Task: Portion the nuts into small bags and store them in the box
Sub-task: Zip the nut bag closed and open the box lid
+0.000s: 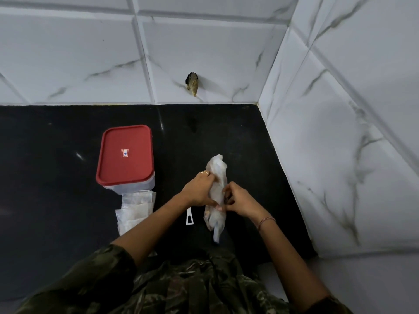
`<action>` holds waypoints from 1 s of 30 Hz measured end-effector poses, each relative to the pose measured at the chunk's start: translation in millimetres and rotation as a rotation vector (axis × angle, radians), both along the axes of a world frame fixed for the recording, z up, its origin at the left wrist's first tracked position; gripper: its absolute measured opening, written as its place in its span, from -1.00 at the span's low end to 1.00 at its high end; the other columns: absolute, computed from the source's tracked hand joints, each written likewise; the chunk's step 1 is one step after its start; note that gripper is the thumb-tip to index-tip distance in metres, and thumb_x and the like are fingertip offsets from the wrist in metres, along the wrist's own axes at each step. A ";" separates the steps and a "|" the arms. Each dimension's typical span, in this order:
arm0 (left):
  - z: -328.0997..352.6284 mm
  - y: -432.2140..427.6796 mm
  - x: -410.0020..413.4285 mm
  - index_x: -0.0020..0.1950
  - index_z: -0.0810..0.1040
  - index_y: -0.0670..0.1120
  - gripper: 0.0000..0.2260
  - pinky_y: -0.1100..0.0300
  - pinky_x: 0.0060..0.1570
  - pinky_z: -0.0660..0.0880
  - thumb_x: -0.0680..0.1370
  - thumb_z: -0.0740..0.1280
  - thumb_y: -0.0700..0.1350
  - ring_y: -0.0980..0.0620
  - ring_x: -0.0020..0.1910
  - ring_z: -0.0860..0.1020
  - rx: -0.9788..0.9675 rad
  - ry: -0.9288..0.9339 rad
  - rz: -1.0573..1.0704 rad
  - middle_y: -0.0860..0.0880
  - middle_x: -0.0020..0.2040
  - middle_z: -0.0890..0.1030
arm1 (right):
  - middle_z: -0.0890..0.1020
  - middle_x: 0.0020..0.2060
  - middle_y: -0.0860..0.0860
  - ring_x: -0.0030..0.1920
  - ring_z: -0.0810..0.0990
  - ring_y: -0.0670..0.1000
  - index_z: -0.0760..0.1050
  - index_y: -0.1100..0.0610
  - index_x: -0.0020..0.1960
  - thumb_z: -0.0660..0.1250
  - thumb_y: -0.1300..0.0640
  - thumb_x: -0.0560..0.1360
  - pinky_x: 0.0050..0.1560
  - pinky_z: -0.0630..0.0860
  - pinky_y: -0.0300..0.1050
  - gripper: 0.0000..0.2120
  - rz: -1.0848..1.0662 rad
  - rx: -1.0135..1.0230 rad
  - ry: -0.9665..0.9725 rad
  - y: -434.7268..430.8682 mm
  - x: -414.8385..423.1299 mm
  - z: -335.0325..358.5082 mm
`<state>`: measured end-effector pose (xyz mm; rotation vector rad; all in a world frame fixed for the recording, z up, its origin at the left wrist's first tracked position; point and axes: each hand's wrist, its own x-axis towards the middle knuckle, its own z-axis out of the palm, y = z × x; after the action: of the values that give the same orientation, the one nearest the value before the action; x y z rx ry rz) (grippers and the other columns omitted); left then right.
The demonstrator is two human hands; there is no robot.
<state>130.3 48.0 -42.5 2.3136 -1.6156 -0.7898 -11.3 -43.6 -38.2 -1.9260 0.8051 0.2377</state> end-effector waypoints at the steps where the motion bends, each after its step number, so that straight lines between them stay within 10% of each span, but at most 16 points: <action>1: 1.5 0.5 -4.8 0.37 0.33 -0.15 -0.24 0.12 0.21 0.41 0.32 0.54 0.14 -0.04 0.27 0.36 0.005 -0.027 -0.010 -0.11 0.28 0.39 | 0.49 0.01 -0.08 -0.07 0.52 -0.14 0.24 0.11 0.36 0.52 0.16 0.34 -0.05 0.50 -0.28 -0.30 0.031 -0.031 -0.004 3.0 -0.3 1.1; 4: 4.2 1.4 -18.6 0.46 0.17 -0.25 -0.15 0.15 0.33 0.23 0.39 0.49 0.12 -0.10 0.36 0.30 0.021 -0.104 -0.038 -0.18 0.37 0.33 | 0.39 0.16 0.01 0.09 0.46 -0.06 -0.19 -0.01 0.54 0.47 0.16 0.40 0.09 0.44 -0.21 0.00 0.201 -0.163 0.102 5.0 4.1 6.4; 8: -0.8 0.7 -23.2 0.55 -0.12 -0.26 0.02 0.10 0.33 0.30 0.40 0.49 0.11 -0.14 0.37 0.28 0.079 -0.111 0.004 -0.22 0.41 0.26 | 0.36 0.26 0.11 0.21 0.43 0.06 -0.23 0.03 0.54 0.49 0.17 0.37 0.18 0.40 -0.12 0.05 0.306 -0.227 0.262 3.2 15.5 8.9; 20: 1.1 -6.5 -16.9 0.54 0.02 -0.22 -0.09 -0.05 0.33 0.36 0.43 0.47 0.11 -0.18 0.40 0.24 0.220 -0.132 -0.025 -0.23 0.46 0.13 | 0.42 0.20 0.14 0.19 0.46 0.14 -0.10 -0.19 0.52 0.53 -0.06 0.30 0.16 0.45 0.03 0.03 0.299 -0.429 0.334 -3.6 12.0 3.8; 30: 43.8 17.0 6.5 0.29 0.48 -0.15 -0.72 0.01 0.15 0.50 0.59 0.22 -0.18 -0.09 0.21 0.43 -0.074 -0.192 0.069 -0.14 0.27 0.41 | 0.30 0.33 0.08 0.28 0.41 0.12 -0.05 -0.11 0.53 0.54 -0.08 0.27 0.24 0.44 0.08 0.04 0.248 -0.375 0.322 0.9 14.2 33.1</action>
<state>136.8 65.0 1.3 2.4407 -1.5989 -0.4979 2.9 -42.7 -5.1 -2.3828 0.8636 0.5949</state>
